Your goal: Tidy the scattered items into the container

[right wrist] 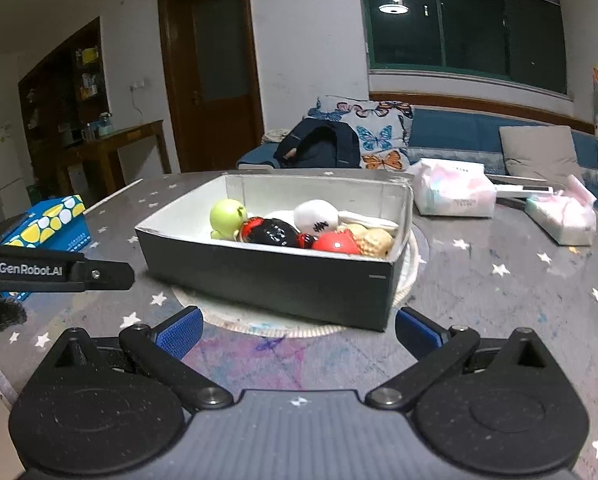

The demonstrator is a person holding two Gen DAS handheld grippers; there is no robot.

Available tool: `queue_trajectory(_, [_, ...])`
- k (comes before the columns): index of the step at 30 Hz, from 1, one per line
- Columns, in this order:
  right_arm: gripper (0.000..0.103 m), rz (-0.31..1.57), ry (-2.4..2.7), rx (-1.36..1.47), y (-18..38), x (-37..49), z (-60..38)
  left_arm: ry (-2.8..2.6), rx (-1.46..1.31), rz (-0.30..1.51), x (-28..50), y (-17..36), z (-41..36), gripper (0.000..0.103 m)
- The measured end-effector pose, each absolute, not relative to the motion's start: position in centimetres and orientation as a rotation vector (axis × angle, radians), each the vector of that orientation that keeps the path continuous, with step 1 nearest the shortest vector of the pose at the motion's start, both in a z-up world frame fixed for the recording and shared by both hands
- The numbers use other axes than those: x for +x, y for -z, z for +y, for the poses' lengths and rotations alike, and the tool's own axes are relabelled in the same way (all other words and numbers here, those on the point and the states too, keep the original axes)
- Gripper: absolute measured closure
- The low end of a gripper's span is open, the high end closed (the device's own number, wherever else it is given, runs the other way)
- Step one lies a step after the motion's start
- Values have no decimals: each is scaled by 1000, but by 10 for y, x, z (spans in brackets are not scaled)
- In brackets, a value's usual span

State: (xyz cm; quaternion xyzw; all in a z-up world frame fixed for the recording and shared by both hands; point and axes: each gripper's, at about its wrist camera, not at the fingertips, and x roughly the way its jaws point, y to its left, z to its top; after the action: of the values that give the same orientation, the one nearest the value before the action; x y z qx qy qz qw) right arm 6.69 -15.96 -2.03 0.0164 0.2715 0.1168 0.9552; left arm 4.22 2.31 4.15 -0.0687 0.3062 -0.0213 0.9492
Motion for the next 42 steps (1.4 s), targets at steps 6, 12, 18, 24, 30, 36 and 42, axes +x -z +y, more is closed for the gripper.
queue_trajectory(6, [0,566,-215,54,26,63,-166,6,-117,624,37,-37,18,64])
queue_trajectory(12, [0,575,-195,45,26,62,-166,-5,-87,629,37,-34,12,64])
queue_trajectory(18, [0,583,-201,34,27,64,-161,-20,-41,623,40,-32,6,64])
queue_trajectory(24, [0,598,-203,28,30,70,-157,-31,-17,625,46,-30,5,64])
queue_trajectory(30, [0,612,-211,28,32,77,-152,-36,-8,628,53,-27,6,64])
queue_trajectory(36, [0,627,-217,22,34,84,-148,-42,2,633,60,-26,5,64])
queue_trajectory(42, [0,643,-216,26,37,92,-146,-46,10,643,67,-24,5,64])
